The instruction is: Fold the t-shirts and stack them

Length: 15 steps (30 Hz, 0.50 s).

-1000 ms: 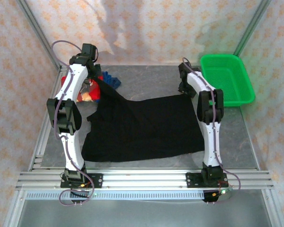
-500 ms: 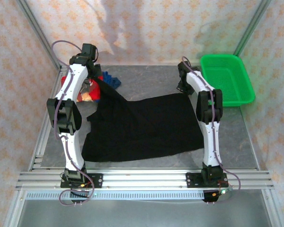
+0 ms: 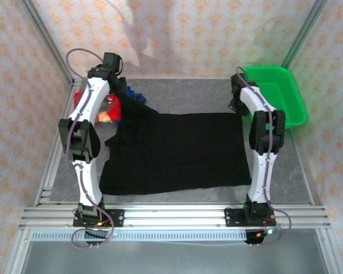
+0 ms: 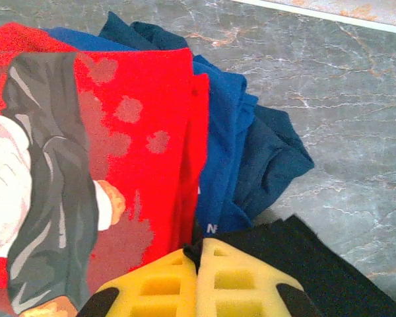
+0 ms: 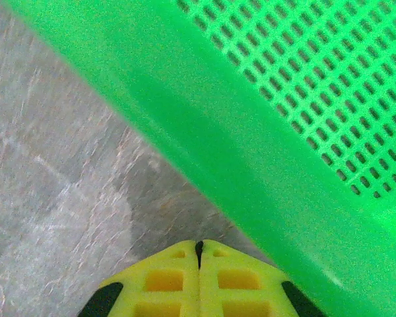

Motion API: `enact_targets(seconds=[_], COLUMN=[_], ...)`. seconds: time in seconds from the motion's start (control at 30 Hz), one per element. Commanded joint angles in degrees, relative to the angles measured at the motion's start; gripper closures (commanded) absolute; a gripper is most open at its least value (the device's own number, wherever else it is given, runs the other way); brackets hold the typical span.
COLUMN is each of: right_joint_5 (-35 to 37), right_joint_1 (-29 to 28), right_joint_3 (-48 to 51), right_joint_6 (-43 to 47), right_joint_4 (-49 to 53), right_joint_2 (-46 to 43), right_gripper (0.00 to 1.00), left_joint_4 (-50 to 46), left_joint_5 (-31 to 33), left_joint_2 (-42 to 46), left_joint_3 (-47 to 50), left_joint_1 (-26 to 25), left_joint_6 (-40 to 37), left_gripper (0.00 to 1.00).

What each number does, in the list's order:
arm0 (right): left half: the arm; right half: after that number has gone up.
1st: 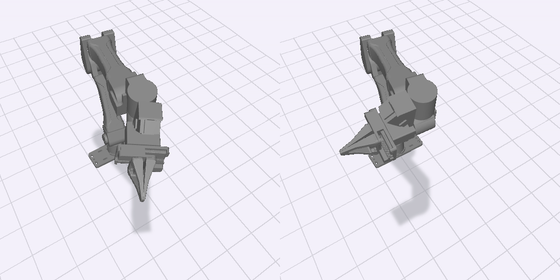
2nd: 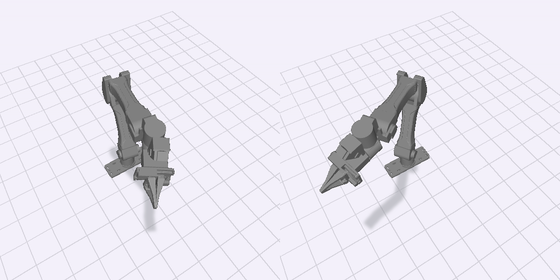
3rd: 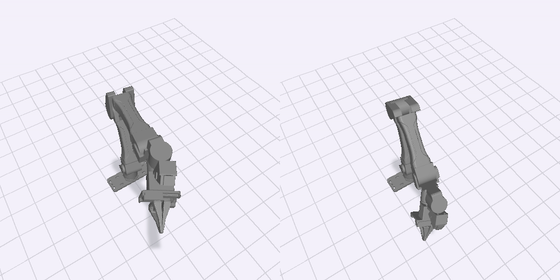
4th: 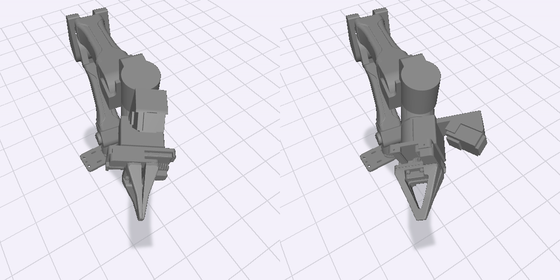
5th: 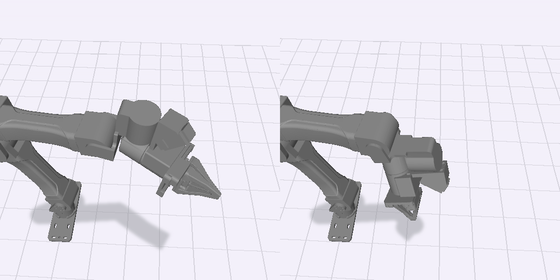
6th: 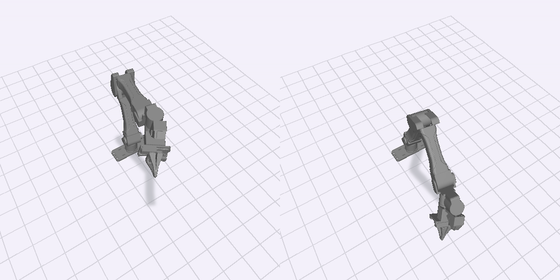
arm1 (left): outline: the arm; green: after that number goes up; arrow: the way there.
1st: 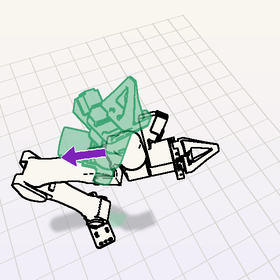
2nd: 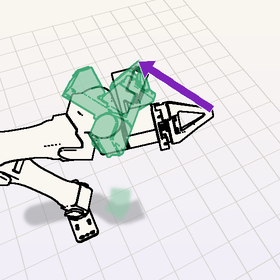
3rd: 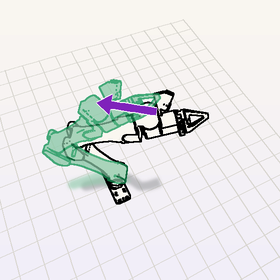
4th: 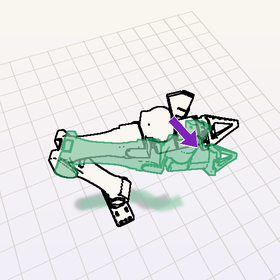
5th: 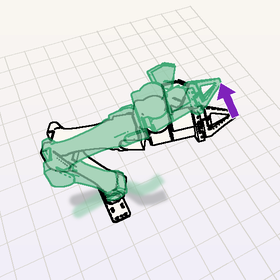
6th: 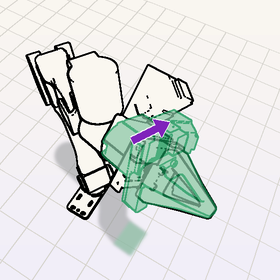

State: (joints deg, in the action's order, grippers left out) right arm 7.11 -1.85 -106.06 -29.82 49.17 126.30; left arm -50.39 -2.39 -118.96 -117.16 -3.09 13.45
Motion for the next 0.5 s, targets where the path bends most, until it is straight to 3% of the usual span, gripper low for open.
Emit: enact_targets(seconds=[0.0, 0.47], right_joint_5=[3.6, 2.6], right_joint_1=[1.4, 1.5], right_joint_3=[2.3, 12.3], right_joint_6=[0.8, 0.7], right_joint_4=[-0.9, -7.4], right_joint_2=[-2.9, -13.1], right_gripper=[1.0, 1.0], left_joint_4=[1.8, 1.9], left_joint_5=[-0.1, -3.5], left_joint_2=[0.5, 6.4], left_joint_3=[-1.3, 0.2], left_joint_1=[0.0, 0.0], left_joint_6=[1.1, -1.5], left_gripper=[1.0, 1.0])
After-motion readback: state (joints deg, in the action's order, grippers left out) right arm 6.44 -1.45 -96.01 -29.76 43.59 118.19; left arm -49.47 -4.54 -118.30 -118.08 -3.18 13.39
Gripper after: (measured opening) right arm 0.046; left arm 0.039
